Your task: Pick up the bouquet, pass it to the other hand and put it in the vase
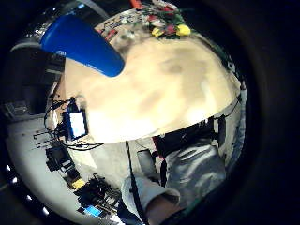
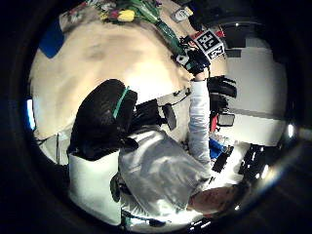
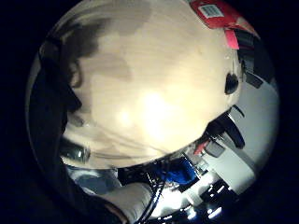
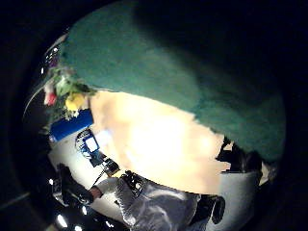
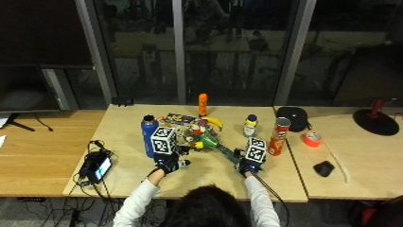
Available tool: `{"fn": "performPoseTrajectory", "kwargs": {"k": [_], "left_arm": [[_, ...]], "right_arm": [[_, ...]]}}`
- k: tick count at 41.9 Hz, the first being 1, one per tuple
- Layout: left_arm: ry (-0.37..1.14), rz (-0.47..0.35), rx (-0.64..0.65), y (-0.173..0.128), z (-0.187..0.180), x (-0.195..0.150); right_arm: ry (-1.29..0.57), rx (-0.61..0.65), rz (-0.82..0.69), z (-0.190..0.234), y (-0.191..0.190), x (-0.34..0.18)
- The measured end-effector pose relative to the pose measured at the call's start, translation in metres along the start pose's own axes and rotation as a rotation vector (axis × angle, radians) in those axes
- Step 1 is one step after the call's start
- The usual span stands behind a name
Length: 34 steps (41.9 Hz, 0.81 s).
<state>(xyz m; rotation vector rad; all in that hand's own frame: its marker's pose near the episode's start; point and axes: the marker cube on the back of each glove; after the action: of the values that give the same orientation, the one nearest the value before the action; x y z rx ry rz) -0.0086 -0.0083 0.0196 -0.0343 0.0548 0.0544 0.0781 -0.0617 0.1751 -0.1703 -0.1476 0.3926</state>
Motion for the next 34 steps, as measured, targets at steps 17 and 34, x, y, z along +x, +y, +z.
{"fn": "performPoseTrajectory", "kwargs": {"k": [17, 34], "left_arm": [[0.152, 0.053, -0.051, -0.023, -0.015, 0.004], [0.824, 0.4, 0.182, -0.086, -0.116, 0.067]], "right_arm": [[-0.479, 0.439, -0.008, -0.03, 0.003, -0.004], [-1.262, 0.557, -0.295, -0.106, 0.024, -0.105]]}}
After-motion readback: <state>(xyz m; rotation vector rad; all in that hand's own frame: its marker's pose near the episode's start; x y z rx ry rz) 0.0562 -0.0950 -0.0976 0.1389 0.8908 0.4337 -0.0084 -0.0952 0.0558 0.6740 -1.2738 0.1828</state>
